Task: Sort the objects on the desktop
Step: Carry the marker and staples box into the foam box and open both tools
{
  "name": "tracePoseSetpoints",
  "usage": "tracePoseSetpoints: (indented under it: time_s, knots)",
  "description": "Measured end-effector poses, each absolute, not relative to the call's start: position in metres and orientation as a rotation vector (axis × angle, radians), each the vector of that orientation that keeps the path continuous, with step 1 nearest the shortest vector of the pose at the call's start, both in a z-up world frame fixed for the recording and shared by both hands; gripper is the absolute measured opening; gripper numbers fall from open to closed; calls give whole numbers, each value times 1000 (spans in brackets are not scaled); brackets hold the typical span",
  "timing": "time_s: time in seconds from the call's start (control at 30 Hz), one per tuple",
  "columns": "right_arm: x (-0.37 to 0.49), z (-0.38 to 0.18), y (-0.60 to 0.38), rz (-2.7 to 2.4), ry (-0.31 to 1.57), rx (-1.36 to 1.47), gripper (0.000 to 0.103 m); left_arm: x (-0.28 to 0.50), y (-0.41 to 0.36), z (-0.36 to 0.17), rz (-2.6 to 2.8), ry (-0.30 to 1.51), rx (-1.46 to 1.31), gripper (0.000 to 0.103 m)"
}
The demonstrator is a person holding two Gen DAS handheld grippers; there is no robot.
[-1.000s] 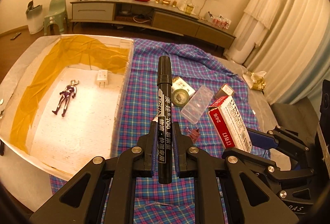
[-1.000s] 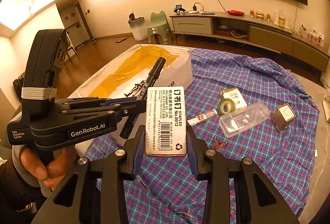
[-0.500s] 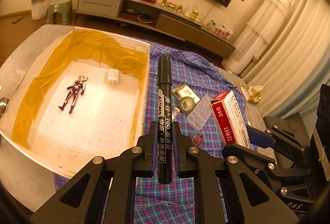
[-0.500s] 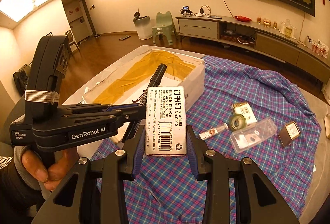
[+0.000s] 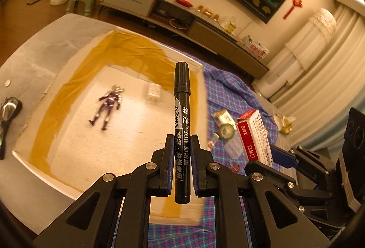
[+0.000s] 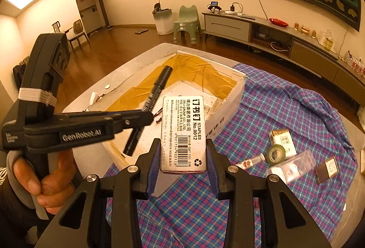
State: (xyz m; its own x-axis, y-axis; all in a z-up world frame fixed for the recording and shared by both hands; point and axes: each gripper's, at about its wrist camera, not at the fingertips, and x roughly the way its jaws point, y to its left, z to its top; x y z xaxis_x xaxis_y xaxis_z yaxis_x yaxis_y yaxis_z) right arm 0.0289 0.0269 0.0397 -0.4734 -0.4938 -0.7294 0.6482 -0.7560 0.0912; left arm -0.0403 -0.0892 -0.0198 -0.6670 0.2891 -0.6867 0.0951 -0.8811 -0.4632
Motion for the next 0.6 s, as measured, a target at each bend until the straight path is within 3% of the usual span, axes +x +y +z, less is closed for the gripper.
tracePoseSetpoints:
  time_s: [0.6]
  knots:
    - [-23,3,-40,-2148,530,1113,39,-83,-136,-66,2602,-940,-1402,14]
